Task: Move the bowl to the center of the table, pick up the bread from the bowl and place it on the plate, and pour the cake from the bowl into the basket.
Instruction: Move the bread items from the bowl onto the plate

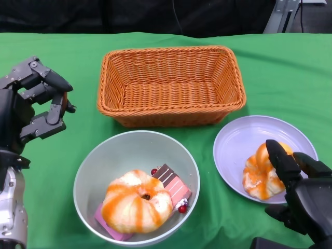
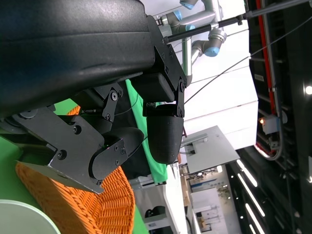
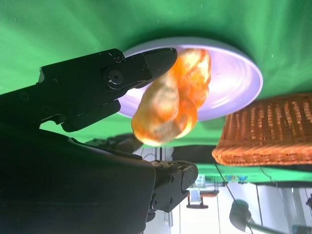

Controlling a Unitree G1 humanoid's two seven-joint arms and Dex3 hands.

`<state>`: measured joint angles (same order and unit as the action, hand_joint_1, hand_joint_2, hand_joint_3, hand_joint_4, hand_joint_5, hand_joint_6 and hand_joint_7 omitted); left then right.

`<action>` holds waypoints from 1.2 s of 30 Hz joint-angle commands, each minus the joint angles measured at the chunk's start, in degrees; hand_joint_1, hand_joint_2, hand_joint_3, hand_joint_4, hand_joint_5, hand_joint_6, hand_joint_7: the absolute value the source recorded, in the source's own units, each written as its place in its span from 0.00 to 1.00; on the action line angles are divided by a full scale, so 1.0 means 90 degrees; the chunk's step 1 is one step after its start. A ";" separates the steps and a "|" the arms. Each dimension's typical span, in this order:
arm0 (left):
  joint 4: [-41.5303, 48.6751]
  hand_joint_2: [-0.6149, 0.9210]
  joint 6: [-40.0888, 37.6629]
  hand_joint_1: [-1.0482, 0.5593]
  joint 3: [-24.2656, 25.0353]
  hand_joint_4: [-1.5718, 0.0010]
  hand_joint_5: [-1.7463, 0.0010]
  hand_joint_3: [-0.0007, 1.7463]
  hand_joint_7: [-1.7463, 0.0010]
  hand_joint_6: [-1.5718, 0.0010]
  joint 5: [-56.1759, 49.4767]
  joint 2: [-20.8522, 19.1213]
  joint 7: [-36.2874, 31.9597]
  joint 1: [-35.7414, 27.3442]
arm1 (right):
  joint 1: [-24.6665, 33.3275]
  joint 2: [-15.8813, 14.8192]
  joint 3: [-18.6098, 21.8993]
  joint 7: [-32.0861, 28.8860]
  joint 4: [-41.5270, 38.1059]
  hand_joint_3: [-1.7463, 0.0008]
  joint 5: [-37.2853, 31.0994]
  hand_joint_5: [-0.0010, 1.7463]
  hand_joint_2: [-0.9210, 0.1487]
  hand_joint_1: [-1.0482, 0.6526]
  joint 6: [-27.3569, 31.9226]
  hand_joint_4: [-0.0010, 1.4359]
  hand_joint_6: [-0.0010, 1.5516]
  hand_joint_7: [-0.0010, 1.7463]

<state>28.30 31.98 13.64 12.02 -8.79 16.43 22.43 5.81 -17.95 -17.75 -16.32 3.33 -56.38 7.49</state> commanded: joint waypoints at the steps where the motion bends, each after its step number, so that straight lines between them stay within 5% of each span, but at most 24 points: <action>1: -0.0066 0.77 0.0010 0.65 0.0021 0.47 0.11 0.65 0.23 0.48 -0.0032 -0.0100 -0.0090 -0.0051 | -0.0147 -0.0108 -0.0065 0.0015 -0.0193 1.00 -0.0069 0.00 0.01 0.32 -0.0020 0.06 0.14 0.02; 17: -0.0007 0.78 0.0102 0.64 -0.0016 0.49 0.11 0.64 0.23 0.49 -0.0099 -0.0071 -0.0117 -0.0061 | -0.0872 -0.0389 -0.0134 -0.0590 -0.1027 0.98 -0.0341 0.00 0.00 0.29 -0.0094 0.01 0.17 0.01; 31: 0.0003 0.79 0.0154 0.64 -0.0033 0.48 0.11 0.61 0.23 0.49 -0.0145 -0.0083 -0.0125 -0.0071 | -0.0779 -0.0444 0.0016 -0.0821 -0.0697 0.99 0.0107 0.00 0.01 0.30 -0.0586 0.00 0.15 0.01; 36: -0.0025 0.78 0.0144 0.64 -0.0047 0.48 0.11 0.62 0.23 0.49 -0.0125 -0.0079 -0.0086 -0.0074 | -0.0676 -0.0397 0.0026 -0.0724 -0.0039 0.96 0.0595 0.07 0.00 0.26 -0.1293 0.21 0.21 0.02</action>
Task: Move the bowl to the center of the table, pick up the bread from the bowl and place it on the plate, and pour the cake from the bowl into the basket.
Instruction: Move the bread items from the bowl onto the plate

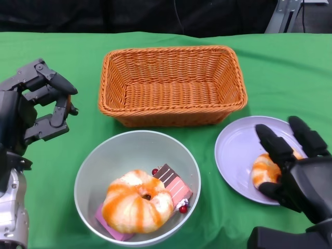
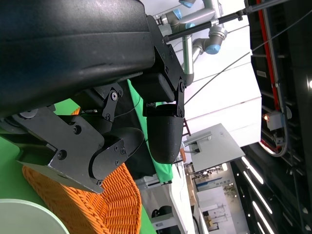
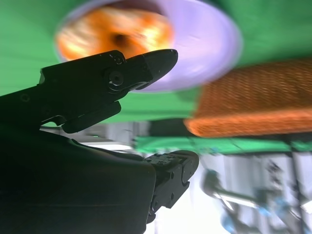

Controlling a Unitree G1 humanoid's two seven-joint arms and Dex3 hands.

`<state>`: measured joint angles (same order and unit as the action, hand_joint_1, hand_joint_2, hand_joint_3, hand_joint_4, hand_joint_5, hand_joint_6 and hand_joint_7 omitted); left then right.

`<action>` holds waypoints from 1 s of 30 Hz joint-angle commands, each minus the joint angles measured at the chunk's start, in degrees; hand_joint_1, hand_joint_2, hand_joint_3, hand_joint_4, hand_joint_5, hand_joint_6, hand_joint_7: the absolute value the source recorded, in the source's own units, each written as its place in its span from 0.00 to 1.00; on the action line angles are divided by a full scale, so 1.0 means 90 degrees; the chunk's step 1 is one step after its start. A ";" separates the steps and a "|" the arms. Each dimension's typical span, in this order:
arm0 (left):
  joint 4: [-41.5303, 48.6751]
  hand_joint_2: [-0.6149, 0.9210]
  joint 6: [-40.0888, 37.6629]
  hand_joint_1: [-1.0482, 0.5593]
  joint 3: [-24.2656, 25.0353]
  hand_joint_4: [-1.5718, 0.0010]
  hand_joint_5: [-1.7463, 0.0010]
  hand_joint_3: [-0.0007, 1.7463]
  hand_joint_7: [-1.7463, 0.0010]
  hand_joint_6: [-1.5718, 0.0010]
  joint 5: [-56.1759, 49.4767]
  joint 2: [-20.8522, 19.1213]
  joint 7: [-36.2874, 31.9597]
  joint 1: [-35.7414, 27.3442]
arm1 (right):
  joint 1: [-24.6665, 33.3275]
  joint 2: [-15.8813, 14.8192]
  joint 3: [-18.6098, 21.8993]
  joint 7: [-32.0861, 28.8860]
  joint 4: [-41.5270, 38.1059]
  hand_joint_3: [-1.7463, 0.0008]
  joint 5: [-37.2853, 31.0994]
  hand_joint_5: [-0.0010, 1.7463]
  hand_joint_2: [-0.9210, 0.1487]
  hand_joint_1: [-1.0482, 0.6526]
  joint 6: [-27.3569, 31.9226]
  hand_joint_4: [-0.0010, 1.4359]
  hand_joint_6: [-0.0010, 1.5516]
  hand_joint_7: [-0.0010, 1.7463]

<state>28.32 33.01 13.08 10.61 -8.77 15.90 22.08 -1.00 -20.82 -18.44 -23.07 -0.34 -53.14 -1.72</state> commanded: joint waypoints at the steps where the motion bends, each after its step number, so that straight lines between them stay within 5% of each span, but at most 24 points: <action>1: -0.0025 0.78 0.0019 0.64 0.0016 0.48 0.11 0.63 0.23 0.49 0.0061 -0.0072 -0.0010 -0.0030 | 0.0077 -0.0072 0.0103 0.0082 0.0492 0.95 0.0326 0.08 0.00 0.25 -0.0397 0.25 0.22 0.02; 9: -0.0099 0.78 -0.0042 0.65 -0.0068 0.48 0.11 0.62 0.24 0.48 0.0021 -0.0004 -0.0105 -0.0058 | -0.0190 0.0054 0.0113 0.1355 0.1661 0.96 0.1601 0.09 0.00 0.23 -0.1230 0.36 0.28 0.02; 20: -0.0082 0.79 0.0028 0.63 -0.0140 0.48 0.11 0.61 0.24 0.49 -0.0027 0.0029 -0.0160 -0.0069 | -0.0549 0.0332 0.0024 0.3843 0.3263 0.99 0.2517 0.06 0.01 0.21 -0.0256 0.36 0.28 0.01; 30: -0.0104 0.80 0.0024 0.63 -0.0139 0.48 0.12 0.60 0.24 0.49 -0.0070 0.0077 -0.0281 -0.0071 | -0.1198 0.0571 -0.0388 0.4692 0.2972 0.99 0.2510 0.05 0.00 0.19 -0.0076 0.39 0.32 0.01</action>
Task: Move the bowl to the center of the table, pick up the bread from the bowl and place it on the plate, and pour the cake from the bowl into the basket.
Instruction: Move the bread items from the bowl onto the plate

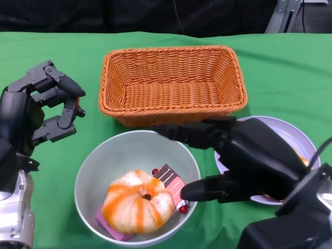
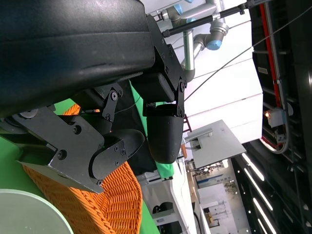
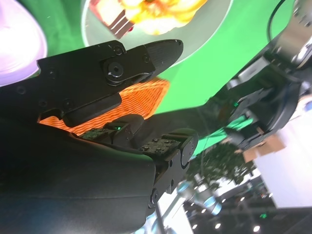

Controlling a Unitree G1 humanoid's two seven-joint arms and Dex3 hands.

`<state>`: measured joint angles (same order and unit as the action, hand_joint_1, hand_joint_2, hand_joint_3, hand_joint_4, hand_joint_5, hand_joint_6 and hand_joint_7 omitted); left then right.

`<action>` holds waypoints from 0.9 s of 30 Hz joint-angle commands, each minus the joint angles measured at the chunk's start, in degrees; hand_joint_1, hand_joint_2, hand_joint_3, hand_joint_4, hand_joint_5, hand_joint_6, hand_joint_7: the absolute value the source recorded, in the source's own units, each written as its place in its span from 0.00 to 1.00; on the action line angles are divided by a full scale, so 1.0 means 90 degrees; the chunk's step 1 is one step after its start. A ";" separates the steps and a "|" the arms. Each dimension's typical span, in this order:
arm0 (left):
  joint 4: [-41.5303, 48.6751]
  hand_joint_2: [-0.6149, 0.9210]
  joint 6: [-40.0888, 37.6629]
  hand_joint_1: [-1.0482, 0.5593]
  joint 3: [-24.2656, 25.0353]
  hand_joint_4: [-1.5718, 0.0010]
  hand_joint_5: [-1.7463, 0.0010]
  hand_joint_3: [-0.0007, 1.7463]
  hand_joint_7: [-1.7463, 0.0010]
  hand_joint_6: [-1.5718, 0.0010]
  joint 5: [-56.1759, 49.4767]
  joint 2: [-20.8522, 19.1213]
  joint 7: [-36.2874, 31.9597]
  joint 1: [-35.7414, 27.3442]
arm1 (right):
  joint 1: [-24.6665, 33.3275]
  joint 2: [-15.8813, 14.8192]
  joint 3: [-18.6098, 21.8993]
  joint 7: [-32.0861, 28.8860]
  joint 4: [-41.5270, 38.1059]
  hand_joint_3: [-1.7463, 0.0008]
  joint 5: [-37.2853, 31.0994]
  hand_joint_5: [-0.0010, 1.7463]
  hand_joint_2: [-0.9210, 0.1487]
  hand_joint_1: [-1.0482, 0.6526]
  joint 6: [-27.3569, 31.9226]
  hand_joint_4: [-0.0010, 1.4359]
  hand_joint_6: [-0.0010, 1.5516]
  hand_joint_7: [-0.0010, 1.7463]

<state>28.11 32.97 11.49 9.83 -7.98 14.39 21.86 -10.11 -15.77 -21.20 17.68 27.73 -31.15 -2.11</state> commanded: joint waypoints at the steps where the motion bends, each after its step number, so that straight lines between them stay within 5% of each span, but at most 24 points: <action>1: -0.0093 0.80 0.0024 0.63 0.0034 0.48 0.12 0.59 0.24 0.49 -0.0005 0.0000 -0.0147 -0.0048 | -0.0254 0.0000 -0.0129 0.0229 -0.0220 0.99 0.0060 0.05 0.00 0.19 -0.0058 0.38 0.32 0.01; 27: -0.0538 0.81 -0.0060 0.63 -0.0018 0.48 0.11 0.58 0.27 0.48 -0.0100 0.0158 -0.0364 -0.0163 | -0.1271 0.0464 -0.0793 -0.0916 -0.2923 0.99 -0.1014 0.04 0.00 0.20 -0.1238 0.42 0.36 0.01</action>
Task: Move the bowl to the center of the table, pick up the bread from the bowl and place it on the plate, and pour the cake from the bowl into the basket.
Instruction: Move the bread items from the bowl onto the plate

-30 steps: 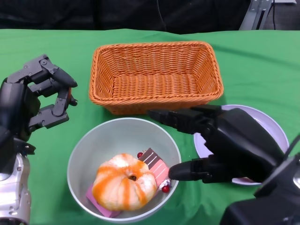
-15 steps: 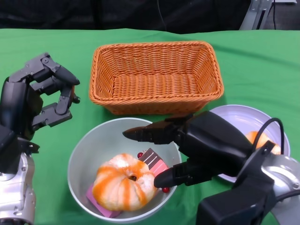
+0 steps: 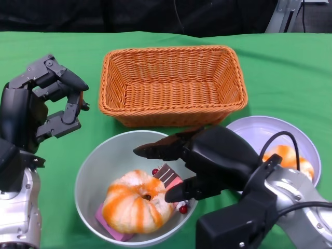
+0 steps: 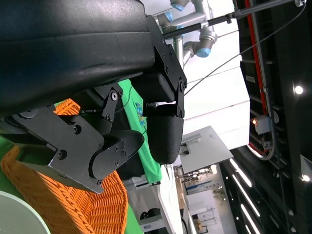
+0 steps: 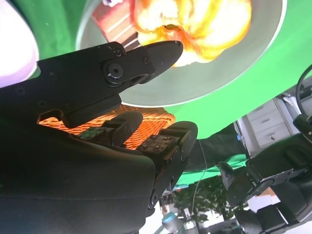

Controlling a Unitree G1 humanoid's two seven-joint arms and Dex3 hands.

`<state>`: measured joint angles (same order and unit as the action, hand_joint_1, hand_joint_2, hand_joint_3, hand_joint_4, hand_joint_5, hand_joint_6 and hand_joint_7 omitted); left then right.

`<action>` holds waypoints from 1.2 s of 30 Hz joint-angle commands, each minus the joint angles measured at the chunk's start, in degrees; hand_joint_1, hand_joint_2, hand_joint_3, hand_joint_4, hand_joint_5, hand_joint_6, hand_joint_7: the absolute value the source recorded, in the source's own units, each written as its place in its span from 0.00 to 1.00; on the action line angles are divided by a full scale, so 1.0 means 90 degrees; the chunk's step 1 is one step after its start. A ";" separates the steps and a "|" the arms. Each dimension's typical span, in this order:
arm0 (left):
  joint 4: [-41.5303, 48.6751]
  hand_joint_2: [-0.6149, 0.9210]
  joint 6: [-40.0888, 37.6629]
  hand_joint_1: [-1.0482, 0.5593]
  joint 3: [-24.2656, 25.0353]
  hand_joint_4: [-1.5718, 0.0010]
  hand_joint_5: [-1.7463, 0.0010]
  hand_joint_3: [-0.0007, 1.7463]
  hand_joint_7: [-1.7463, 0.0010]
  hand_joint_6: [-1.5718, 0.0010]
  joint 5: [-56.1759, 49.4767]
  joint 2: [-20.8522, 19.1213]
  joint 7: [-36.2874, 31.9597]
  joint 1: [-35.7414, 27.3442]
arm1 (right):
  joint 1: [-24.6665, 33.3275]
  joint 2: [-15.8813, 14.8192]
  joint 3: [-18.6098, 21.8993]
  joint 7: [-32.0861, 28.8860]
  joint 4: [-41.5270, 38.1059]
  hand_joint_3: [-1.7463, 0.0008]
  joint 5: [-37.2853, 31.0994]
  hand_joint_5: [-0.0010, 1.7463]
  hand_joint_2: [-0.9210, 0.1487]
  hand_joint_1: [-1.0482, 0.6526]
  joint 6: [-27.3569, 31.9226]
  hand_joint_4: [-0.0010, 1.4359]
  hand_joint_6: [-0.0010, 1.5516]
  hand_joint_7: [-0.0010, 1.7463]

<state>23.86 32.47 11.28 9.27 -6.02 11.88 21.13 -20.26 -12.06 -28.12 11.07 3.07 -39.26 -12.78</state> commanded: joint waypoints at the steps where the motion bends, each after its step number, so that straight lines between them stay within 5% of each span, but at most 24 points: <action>1: -0.0057 0.81 -0.0007 0.63 0.0005 0.48 0.11 0.57 0.26 0.48 -0.0030 -0.0058 -0.0078 -0.0079 | -0.0173 0.0080 -0.0036 -0.0225 -0.0235 0.98 -0.0168 0.03 0.00 0.20 -0.0039 0.41 0.36 0.01; 36: -0.0121 0.79 0.0208 0.62 -0.0068 0.48 0.11 0.60 0.24 0.48 -0.0285 -0.0003 -0.0398 -0.0088 | -0.0580 0.0976 -0.0869 -0.0775 -0.1525 0.98 -0.1248 0.01 0.00 0.18 0.1035 0.40 0.36 0.00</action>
<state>23.75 33.46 10.45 7.02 -5.66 9.26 20.91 -24.49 -3.55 -35.40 5.01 -9.82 -50.07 -3.86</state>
